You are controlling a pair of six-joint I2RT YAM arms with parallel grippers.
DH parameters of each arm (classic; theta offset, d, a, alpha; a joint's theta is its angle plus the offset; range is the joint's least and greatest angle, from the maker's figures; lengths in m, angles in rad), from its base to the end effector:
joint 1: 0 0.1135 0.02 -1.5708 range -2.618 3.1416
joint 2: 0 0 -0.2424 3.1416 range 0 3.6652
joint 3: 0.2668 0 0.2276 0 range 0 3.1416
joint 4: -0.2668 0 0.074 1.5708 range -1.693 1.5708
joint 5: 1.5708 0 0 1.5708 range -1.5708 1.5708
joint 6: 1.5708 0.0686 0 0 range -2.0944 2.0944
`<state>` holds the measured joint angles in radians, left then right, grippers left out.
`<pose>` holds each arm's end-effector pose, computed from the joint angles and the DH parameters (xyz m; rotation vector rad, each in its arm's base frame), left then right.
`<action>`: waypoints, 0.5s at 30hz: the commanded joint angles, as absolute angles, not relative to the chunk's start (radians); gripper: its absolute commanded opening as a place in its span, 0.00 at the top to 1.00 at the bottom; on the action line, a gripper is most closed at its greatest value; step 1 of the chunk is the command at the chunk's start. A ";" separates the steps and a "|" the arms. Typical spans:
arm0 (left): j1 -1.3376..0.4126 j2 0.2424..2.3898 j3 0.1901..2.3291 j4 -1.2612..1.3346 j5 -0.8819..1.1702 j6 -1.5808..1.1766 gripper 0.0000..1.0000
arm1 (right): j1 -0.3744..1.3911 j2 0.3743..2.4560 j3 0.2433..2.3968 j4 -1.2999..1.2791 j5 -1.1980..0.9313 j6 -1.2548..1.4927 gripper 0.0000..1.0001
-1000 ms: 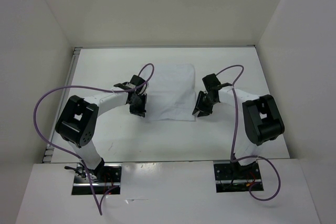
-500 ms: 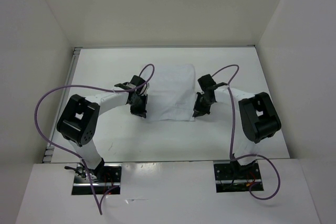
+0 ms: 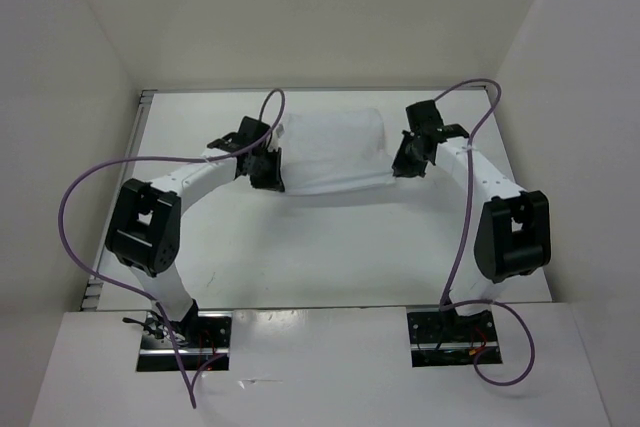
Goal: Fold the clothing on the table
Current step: Fold the skirt
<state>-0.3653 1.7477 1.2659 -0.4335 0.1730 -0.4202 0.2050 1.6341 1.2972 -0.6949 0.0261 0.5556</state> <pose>0.3426 -0.1437 0.1913 0.0052 2.5495 -0.5358 0.3289 0.0666 0.2171 0.4665 2.5798 0.2370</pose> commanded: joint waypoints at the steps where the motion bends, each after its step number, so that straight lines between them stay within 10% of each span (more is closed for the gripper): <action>1: -0.347 1.709 1.151 -0.506 0.198 -0.396 1.00 | 0.198 1.572 1.195 -0.788 0.046 0.514 1.00; 9: -0.354 1.629 1.130 -0.540 0.287 -0.338 1.00 | 0.242 1.396 1.182 -0.873 -0.038 0.495 1.00; 15: -0.295 1.972 1.752 -0.658 0.258 -0.278 1.00 | 0.219 1.679 1.650 -0.804 0.050 0.445 1.00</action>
